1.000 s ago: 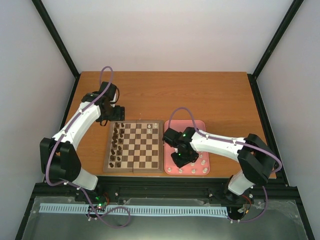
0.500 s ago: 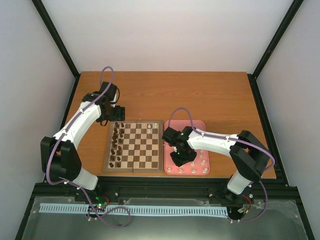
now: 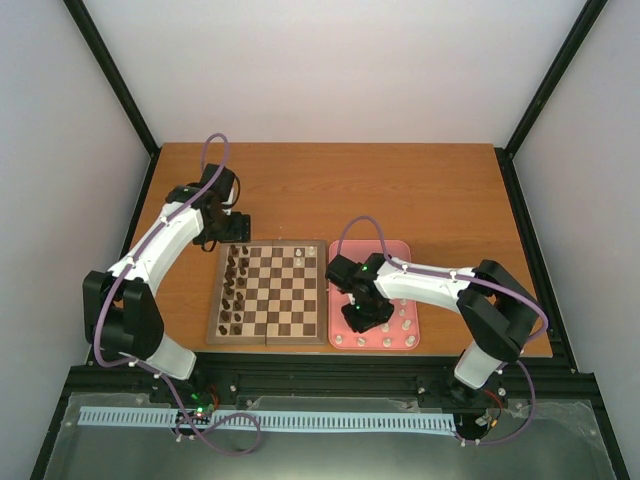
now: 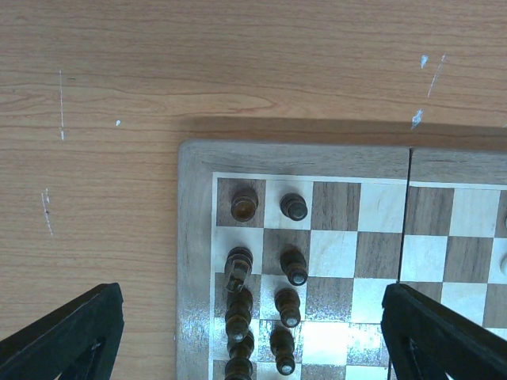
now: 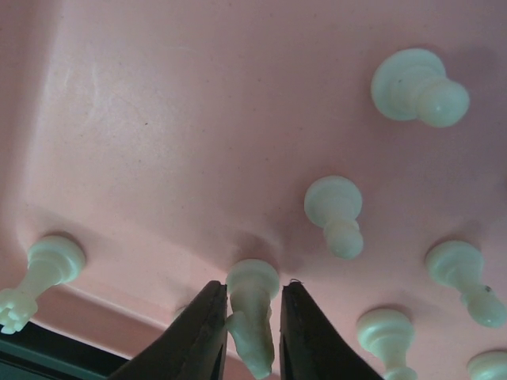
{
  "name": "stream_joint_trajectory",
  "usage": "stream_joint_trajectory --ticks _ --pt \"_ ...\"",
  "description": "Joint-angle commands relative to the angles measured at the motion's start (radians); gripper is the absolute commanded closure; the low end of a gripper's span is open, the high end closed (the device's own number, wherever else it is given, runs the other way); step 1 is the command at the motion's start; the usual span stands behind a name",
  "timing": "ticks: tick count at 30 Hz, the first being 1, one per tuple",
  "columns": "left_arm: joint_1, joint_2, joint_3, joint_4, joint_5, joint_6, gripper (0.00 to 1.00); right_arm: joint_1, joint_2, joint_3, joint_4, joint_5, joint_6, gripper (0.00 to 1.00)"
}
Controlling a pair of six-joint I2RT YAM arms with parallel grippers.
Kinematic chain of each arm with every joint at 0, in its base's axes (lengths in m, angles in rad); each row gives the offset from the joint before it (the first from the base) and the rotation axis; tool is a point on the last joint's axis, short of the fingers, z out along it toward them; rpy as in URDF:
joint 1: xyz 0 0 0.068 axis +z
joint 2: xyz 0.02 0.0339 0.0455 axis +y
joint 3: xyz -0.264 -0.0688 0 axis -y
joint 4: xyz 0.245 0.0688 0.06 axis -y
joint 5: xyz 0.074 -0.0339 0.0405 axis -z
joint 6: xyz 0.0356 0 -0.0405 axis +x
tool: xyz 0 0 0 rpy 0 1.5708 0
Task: Set up the chess pieces on the board
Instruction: Pick up the chess piece from the storage box.
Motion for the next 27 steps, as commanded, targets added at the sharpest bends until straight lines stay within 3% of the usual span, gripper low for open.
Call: stream_joint_trajectory --ticks 1,9,15,21,27 --pt "0.007 0.007 0.026 0.01 -0.008 0.007 0.0 -0.009 0.013 -0.006 0.004 -0.004 -0.001 0.83" --pt "0.008 0.008 0.029 0.009 -0.01 0.009 0.0 -0.009 0.017 0.064 -0.064 0.0 -0.039 0.97" --pt "0.007 0.006 0.035 0.004 -0.013 0.009 0.0 -0.015 0.025 0.27 -0.197 0.048 -0.095 0.97" --pt "0.007 -0.001 0.039 0.001 -0.012 0.011 0.0 -0.082 0.151 0.489 -0.204 0.0 -0.165 0.97" --pt "0.007 -0.011 0.032 0.001 -0.007 0.012 0.0 -0.118 0.385 0.774 -0.244 0.0 -0.252 0.97"
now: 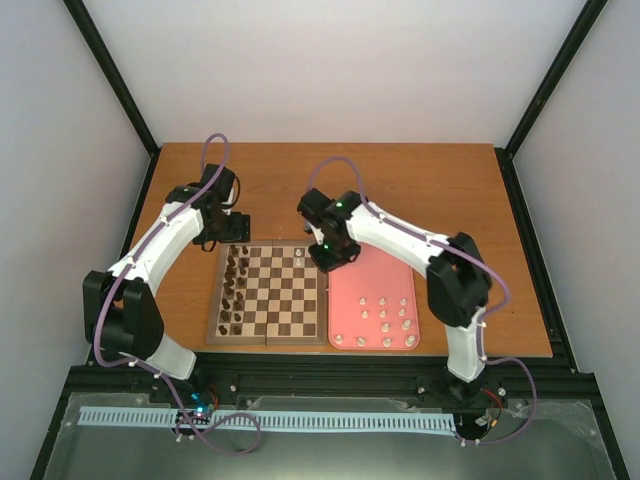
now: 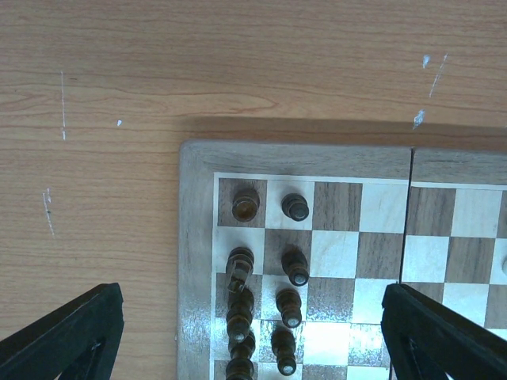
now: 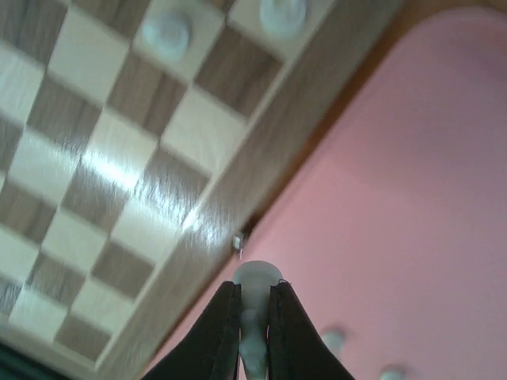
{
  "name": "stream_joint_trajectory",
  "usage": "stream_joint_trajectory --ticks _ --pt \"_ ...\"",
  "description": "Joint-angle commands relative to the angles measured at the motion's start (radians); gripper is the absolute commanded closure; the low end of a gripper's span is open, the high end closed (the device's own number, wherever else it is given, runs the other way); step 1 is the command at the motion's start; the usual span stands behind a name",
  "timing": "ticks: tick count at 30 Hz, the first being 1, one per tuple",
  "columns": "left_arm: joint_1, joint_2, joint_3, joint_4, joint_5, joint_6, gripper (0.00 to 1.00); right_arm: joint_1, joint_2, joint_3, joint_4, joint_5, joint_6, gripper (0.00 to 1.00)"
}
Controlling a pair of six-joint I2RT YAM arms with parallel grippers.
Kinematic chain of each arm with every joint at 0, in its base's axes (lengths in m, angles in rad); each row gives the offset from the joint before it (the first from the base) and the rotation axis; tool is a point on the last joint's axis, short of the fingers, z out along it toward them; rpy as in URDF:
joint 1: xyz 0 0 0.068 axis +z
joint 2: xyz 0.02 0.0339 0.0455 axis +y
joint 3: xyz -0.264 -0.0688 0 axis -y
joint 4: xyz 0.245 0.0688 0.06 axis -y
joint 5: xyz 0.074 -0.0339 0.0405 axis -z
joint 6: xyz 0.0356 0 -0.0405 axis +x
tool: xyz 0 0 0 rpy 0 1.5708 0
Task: Set up the chess pieces on the board
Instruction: Place the chess piece on the chessboard.
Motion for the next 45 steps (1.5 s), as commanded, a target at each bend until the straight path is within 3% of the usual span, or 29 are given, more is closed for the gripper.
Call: stream_joint_trajectory --ticks 1,11,45 --pt "0.007 -0.014 0.03 0.001 -0.005 0.012 0.0 -0.016 0.151 0.195 -0.048 -0.005 -0.084 0.97" --pt "0.008 -0.029 0.019 0.006 -0.008 0.015 0.0 -0.036 0.333 0.44 -0.122 -0.042 -0.126 0.96" --pt "0.008 -0.005 0.027 0.009 -0.028 0.02 0.0 -0.036 0.456 0.532 -0.147 -0.053 -0.146 0.92"
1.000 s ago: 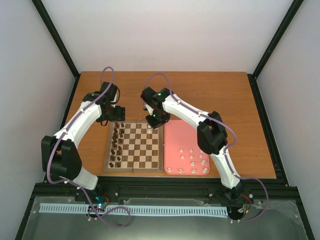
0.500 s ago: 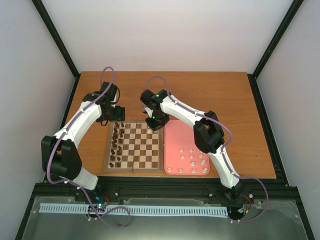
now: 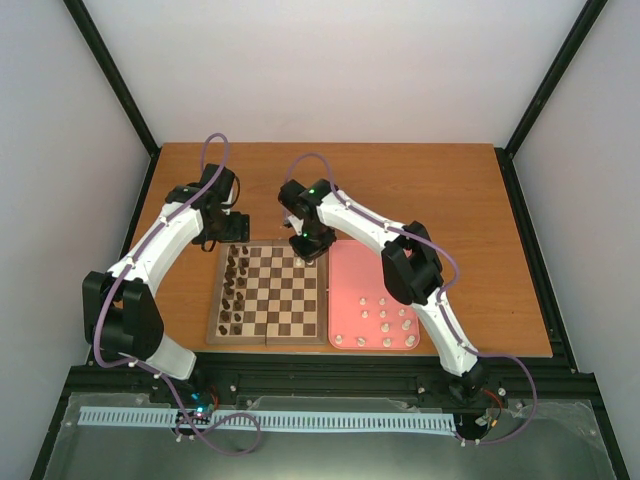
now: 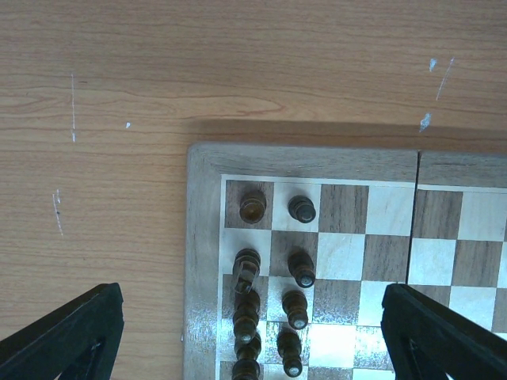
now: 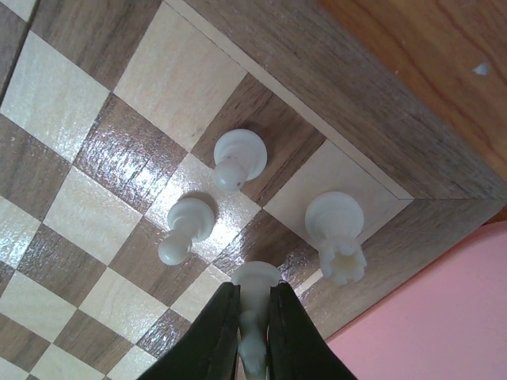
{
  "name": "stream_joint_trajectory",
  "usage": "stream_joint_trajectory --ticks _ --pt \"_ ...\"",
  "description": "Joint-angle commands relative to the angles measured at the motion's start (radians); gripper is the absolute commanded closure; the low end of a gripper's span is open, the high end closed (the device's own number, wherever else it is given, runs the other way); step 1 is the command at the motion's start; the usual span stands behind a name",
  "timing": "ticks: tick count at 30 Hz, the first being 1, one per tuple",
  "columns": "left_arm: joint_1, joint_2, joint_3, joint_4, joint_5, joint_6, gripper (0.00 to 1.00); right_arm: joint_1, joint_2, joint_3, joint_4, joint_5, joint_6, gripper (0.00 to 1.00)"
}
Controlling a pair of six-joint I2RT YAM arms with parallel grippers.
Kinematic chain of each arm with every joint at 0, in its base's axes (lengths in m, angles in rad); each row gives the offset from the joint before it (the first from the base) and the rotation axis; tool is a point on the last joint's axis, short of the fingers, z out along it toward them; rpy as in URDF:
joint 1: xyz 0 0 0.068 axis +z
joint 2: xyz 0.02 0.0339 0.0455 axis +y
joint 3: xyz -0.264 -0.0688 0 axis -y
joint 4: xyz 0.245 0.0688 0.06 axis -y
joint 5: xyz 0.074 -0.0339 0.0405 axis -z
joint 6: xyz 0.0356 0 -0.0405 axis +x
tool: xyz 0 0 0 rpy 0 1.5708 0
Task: Set up the chess pieces on the board
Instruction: Place the chess piece on the chessboard.
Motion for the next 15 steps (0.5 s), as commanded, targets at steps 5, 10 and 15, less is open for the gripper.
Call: stream_joint_trajectory --ticks 5,10,15 --pt "0.007 -0.002 0.024 0.009 -0.012 0.016 0.0 -0.004 0.025 0.041 -0.019 0.016 -0.012 0.89" --pt "0.007 -0.004 0.025 0.01 -0.012 0.017 0.0 -0.004 0.03 0.036 -0.026 0.016 -0.012 0.89" --pt "0.008 -0.008 0.021 0.01 -0.012 0.018 0.0 -0.004 0.033 0.036 -0.026 0.017 -0.012 0.86"
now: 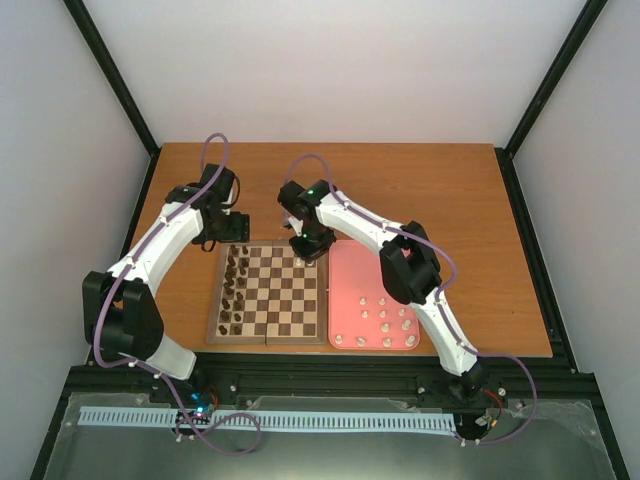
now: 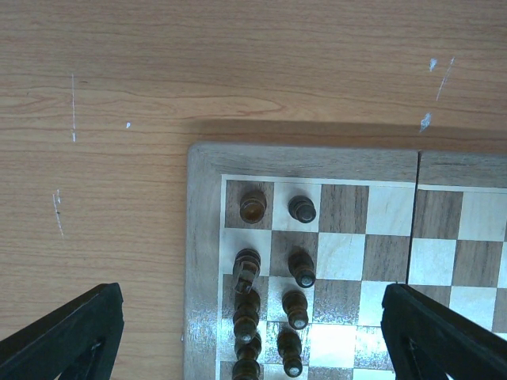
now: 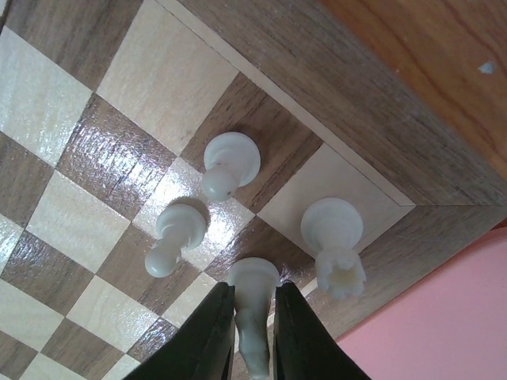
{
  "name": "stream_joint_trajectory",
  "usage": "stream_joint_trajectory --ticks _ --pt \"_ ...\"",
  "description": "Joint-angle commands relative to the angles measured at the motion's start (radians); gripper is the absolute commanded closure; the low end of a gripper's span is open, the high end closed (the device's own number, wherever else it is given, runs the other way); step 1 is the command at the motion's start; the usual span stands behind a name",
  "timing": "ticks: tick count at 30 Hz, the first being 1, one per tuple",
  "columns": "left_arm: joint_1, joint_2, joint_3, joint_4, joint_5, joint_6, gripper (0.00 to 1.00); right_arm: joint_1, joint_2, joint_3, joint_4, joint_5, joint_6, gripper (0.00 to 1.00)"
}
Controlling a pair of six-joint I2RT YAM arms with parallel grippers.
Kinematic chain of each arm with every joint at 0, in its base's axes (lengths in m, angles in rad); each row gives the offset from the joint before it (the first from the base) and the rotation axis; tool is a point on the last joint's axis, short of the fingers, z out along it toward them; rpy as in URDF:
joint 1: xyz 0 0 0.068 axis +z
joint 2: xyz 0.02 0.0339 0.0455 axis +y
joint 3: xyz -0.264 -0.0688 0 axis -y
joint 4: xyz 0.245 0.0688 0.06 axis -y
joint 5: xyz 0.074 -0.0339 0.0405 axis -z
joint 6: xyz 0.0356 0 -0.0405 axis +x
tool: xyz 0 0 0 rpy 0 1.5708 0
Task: Set up the chess pieces on the board
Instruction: Place the chess piece on the chessboard, then pick up the chess piece from the storage box.
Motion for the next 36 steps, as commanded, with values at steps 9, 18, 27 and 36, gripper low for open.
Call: stream_joint_trajectory --ticks 9,18,27,36 --pt "0.007 -0.008 0.021 0.012 -0.01 0.018 0.0 -0.004 -0.004 0.015 -0.01 0.01 -0.008 0.75" --pt "0.008 -0.003 0.031 0.01 -0.01 0.018 0.0 -0.004 -0.053 -0.011 -0.007 0.026 -0.008 0.69" --pt "0.006 -0.01 0.032 0.003 -0.018 0.018 0.0 -0.004 -0.264 -0.162 -0.019 0.048 0.01 0.64" --pt "0.007 -0.005 0.037 0.006 0.0 0.016 0.0 -0.008 -0.523 -0.682 0.137 0.08 0.103 0.54"
